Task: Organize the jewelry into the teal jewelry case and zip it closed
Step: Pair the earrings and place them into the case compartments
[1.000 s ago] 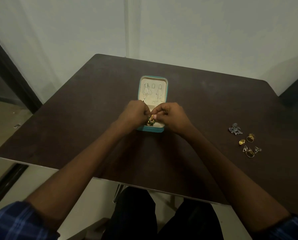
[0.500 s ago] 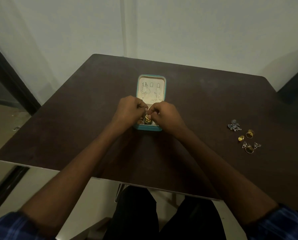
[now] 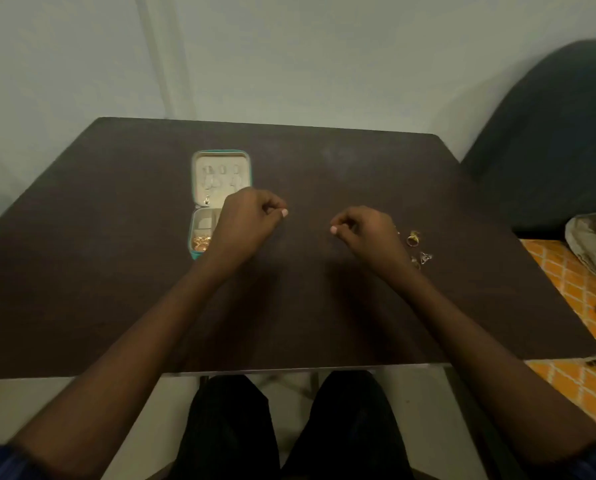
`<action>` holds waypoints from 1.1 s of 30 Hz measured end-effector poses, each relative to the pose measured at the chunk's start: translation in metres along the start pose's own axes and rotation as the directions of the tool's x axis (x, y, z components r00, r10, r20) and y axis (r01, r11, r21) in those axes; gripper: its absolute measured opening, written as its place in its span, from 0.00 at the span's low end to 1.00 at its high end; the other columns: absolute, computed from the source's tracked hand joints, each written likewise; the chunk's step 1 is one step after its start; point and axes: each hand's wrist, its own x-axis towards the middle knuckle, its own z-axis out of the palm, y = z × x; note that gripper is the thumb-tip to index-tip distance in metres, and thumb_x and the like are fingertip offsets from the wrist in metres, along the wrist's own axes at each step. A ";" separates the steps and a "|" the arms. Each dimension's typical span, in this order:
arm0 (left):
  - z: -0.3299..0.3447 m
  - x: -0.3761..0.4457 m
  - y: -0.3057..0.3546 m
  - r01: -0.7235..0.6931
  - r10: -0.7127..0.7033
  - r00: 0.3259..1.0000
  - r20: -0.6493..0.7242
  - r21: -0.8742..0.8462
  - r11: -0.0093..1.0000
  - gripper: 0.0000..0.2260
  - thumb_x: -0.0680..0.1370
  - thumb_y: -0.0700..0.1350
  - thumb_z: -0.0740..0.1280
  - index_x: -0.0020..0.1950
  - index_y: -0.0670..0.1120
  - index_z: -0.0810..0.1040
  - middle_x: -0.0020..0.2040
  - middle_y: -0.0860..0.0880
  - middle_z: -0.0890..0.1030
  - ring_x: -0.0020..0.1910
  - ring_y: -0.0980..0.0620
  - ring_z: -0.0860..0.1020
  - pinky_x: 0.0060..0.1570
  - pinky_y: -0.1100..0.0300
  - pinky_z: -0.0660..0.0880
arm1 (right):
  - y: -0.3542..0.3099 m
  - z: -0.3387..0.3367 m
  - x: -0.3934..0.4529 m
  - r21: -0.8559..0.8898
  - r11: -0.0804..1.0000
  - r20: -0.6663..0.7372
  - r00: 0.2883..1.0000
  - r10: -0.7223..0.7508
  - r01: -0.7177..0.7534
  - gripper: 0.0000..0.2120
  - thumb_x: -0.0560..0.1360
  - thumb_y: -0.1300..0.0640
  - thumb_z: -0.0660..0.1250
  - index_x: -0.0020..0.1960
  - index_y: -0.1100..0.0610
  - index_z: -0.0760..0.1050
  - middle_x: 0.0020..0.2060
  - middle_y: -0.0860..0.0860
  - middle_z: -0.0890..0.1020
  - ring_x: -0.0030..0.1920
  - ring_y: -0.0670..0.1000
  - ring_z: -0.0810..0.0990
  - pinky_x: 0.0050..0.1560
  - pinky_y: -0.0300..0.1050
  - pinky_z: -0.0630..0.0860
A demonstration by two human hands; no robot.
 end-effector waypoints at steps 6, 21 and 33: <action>0.056 0.004 0.042 -0.109 0.106 0.976 0.190 0.009 0.994 0.09 0.75 0.42 0.68 0.53 0.44 0.83 0.50 0.45 0.84 0.49 0.49 0.80 0.44 0.69 0.64 | 0.077 -0.057 -0.025 -0.091 0.976 -0.096 0.977 0.192 -0.200 0.06 0.74 0.59 0.66 0.47 0.58 0.81 0.45 0.54 0.84 0.44 0.50 0.78 0.43 0.38 0.66; 0.152 0.013 0.091 -0.318 0.268 0.849 0.455 0.036 0.947 0.14 0.75 0.43 0.66 0.60 0.48 0.79 0.49 0.44 0.77 0.52 0.48 0.74 0.47 0.61 0.64 | 0.128 -0.068 -0.018 -0.209 0.973 0.089 0.989 0.115 -0.094 0.15 0.74 0.58 0.66 0.60 0.52 0.78 0.46 0.56 0.76 0.47 0.54 0.76 0.44 0.39 0.64; 0.148 0.012 0.076 -0.223 0.180 0.942 0.284 0.129 0.966 0.10 0.77 0.44 0.63 0.55 0.46 0.82 0.45 0.42 0.75 0.48 0.44 0.74 0.41 0.58 0.64 | 0.134 -0.068 -0.015 -0.166 0.970 0.054 0.980 0.190 -0.178 0.05 0.71 0.56 0.70 0.42 0.58 0.80 0.37 0.51 0.80 0.42 0.52 0.78 0.43 0.47 0.73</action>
